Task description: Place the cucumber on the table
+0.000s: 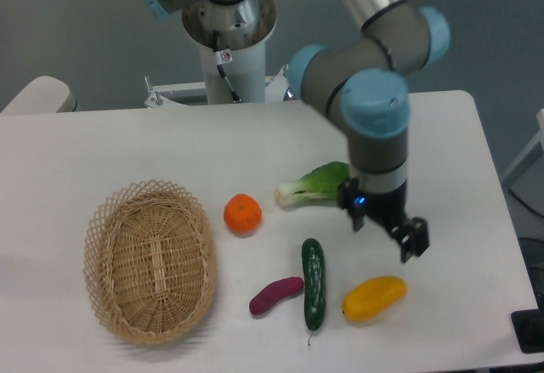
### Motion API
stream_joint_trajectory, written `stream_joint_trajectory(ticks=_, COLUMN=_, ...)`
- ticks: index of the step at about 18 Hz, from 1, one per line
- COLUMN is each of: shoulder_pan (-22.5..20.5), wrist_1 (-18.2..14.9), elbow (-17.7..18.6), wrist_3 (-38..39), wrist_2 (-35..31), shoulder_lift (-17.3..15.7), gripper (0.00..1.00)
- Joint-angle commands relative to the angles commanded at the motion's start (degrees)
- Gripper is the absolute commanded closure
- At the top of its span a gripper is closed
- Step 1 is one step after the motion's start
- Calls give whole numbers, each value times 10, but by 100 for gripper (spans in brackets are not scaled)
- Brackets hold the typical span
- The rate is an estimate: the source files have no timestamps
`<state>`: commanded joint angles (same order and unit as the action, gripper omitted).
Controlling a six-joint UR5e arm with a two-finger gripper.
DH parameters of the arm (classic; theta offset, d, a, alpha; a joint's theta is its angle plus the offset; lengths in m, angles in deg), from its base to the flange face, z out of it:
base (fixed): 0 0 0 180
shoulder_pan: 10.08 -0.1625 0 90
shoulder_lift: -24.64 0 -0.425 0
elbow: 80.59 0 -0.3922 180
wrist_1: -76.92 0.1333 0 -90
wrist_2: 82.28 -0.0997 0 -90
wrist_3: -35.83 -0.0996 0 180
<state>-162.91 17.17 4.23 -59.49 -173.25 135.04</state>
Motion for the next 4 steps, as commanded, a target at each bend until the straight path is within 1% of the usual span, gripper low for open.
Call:
stream_joint_trajectory(ticks=2, shoulder_pan=-19, wrist_1=-17, elbow=0, wrist_3=-51, wrist_2=0, shoulder_lift=-8, gripper=0)
stream_joint_trajectory(ticks=4, shoulder_pan=-28, wrist_1=-20, elbow=4, wrist_3=-58, wrist_2=0, shoulder_lift=-13, gripper=0)
